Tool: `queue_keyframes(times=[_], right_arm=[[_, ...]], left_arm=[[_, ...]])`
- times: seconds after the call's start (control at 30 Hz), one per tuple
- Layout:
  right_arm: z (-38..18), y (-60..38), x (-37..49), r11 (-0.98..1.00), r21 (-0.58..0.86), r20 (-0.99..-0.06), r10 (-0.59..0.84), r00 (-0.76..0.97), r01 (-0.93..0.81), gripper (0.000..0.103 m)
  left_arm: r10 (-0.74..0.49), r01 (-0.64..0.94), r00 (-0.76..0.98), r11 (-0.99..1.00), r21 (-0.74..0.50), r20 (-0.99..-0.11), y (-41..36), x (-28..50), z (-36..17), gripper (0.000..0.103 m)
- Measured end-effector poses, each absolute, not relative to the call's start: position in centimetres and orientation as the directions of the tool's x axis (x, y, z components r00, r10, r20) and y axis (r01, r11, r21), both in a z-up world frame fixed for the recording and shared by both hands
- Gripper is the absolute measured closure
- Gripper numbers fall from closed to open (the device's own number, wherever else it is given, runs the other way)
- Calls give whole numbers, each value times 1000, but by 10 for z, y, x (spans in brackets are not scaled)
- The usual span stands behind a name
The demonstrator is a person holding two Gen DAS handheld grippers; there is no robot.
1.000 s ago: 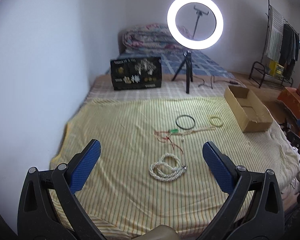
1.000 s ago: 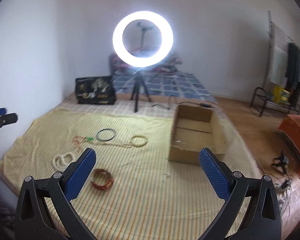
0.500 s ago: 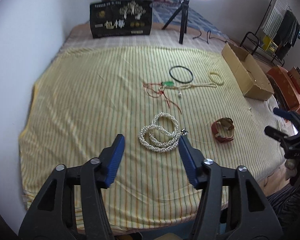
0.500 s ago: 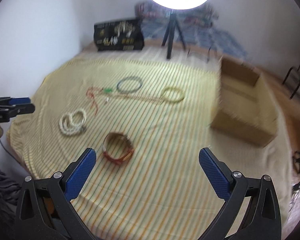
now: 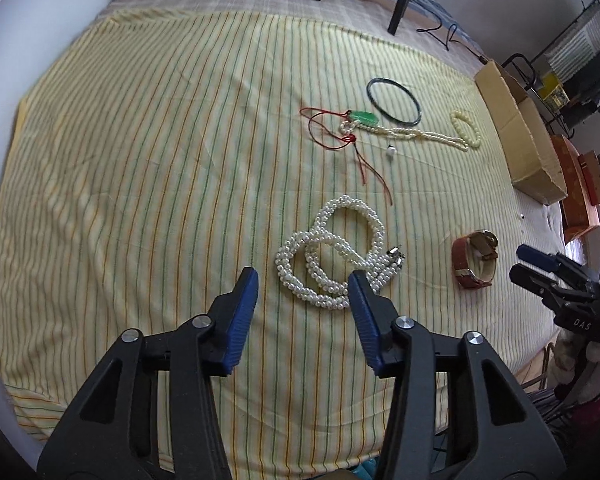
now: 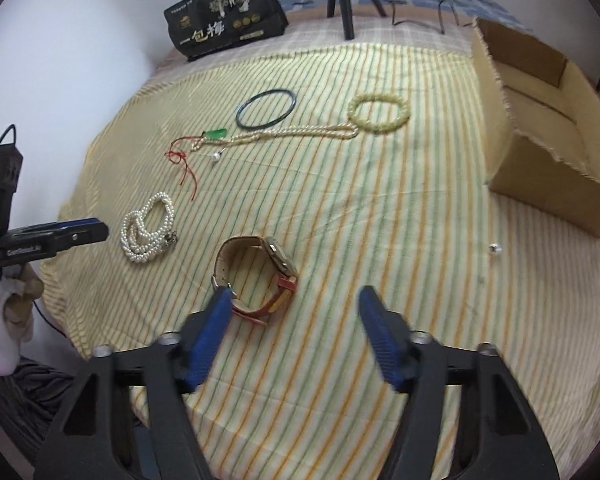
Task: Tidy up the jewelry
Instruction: 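Move the left tool to the white pearl necklace while the right tool approaches the brown watch, then close the left tool on the pearl necklace while the right tool grasps the watch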
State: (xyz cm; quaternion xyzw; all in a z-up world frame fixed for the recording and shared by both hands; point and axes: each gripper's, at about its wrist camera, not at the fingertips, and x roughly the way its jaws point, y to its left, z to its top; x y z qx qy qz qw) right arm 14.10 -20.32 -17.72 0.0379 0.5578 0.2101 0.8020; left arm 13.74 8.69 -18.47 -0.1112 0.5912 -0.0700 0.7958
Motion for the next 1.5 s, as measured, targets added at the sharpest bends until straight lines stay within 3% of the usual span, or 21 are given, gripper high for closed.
queue_keyframes(times=[0.4, 0.6, 0.73, 0.9, 1.03, 1.5], right_arm=[[-194, -192, 152, 907, 319, -892, 385, 237, -273, 61], [-202, -190, 157, 913, 307, -900, 371, 229, -269, 64], [-205, -181, 159, 917, 274, -909, 346, 234, -291, 65], [-208, -175, 162, 922, 239, -914, 319, 250, -304, 90], [-210, -178, 165, 919, 269, -905, 344, 251, -289, 91], [-166, -196, 149, 924, 198, -860, 324, 395, -326, 91]], left_arm=[[-260, -47, 239, 959, -278, -936, 83, 159, -205, 67], [-208, -20, 228, 976, -218, -951, 69, 165, -216, 67], [-171, -19, 239, 983, -181, -956, 63, 170, -217, 81], [-175, -44, 253, 980, -192, -952, 68, 171, -216, 93], [-190, -42, 276, 977, -209, -942, 72, 169, -208, 97], [-289, -12, 448, 944, -329, -846, 74, 152, -134, 97]])
